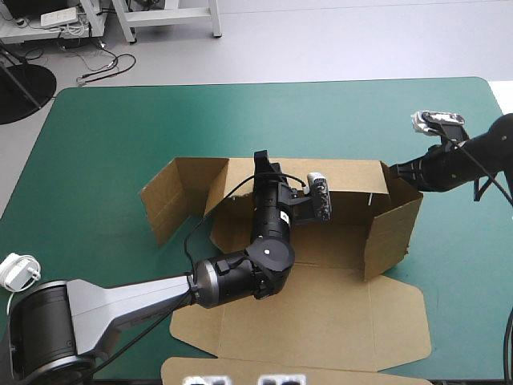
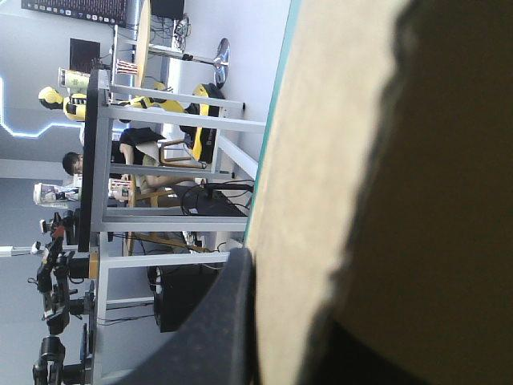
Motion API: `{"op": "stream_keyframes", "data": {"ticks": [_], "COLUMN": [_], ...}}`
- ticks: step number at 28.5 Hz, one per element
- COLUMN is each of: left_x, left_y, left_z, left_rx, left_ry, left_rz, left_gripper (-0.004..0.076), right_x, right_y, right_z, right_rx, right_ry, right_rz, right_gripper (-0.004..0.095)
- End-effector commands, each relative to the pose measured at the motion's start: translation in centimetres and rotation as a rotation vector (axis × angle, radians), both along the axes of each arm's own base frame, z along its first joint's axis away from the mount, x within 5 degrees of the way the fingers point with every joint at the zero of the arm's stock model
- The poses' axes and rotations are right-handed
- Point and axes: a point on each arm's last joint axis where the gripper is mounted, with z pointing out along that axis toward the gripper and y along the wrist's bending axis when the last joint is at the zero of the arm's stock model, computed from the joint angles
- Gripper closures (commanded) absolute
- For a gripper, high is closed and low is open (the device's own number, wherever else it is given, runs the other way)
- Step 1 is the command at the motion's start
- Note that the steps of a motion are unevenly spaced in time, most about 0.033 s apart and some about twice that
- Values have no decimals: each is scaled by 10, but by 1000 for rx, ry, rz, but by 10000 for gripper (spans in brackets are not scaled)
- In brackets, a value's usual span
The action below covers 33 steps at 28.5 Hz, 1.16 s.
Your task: Fold the box
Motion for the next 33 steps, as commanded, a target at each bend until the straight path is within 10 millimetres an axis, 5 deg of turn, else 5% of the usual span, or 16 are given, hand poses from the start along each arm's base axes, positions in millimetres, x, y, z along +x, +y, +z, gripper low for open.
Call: {"op": "stream_keyframes", "data": {"ticks": [1,13,20,28,33], "left_x": [-3,-3,-4,-4,-4], "left_y": [10,10,9,9,9], "left_z": [30,30,30,30,30], "left_rx": [-69,-60,-61,-63,-68], "left_ry": [-75,-76,-75,-74,-72], "left_rz": [28,23,18,18,20], "left_gripper": [734,733,734,734,734], "right_x": [-21,-77,-104,-114,-113], "right_y": [8,22,27,29,30], "right_z": [12,-38,-33,-40,-40], "right_rx": [63,144,73,19,7], "right_ry": [-179,-437,-510,-438,-460], "right_rz": [-3,-47,64,200,221], "right_gripper": [928,928,916,581,528]}}
